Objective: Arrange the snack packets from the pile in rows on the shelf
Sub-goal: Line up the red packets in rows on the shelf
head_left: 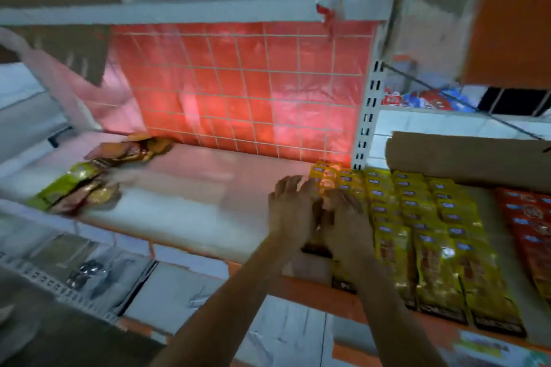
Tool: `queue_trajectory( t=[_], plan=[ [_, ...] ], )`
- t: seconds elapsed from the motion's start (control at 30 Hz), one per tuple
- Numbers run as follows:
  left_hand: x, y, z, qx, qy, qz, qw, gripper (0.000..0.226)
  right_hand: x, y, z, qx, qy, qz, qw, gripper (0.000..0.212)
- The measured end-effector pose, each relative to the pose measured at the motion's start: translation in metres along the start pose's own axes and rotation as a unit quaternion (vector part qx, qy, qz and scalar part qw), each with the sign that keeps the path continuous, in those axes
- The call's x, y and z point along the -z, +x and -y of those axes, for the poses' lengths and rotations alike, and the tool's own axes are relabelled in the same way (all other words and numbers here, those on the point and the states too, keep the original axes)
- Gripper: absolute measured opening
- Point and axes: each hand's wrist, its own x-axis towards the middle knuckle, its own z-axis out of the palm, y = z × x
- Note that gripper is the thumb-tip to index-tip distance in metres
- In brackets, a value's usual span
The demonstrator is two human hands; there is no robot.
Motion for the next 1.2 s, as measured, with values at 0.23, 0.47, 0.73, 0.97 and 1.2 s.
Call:
queue_trajectory(
  t=[0.23,0.47,0.73,0.97,1.2],
  plan=[
    [0.047,0.004,0.154,0.079,0.052,0.028,0.995,0.05,-0.106,0.027,0.113,0.048,-0.012,0.104,0.993,0.046],
    [0.088,-0.016,0.292,0.197,0.099,-0.04,0.975,0.043,-0.197,0.029,0.224,0.104,-0.004,0.176,0.979,0.045],
    [0.123,-0.019,0.393,0.33,0.144,-0.006,0.933,0.031,-0.273,0.04,0.307,0.154,-0.004,0.246,0.957,0.044],
    [0.124,-0.024,0.414,0.346,0.149,-0.017,0.926,0.022,-0.316,0.046,0.337,0.174,-0.027,0.263,0.949,0.036],
    [0.126,-0.013,0.405,0.361,0.121,0.059,0.923,0.036,-0.32,0.047,0.324,0.166,-0.078,0.263,0.947,0.048]
  ],
)
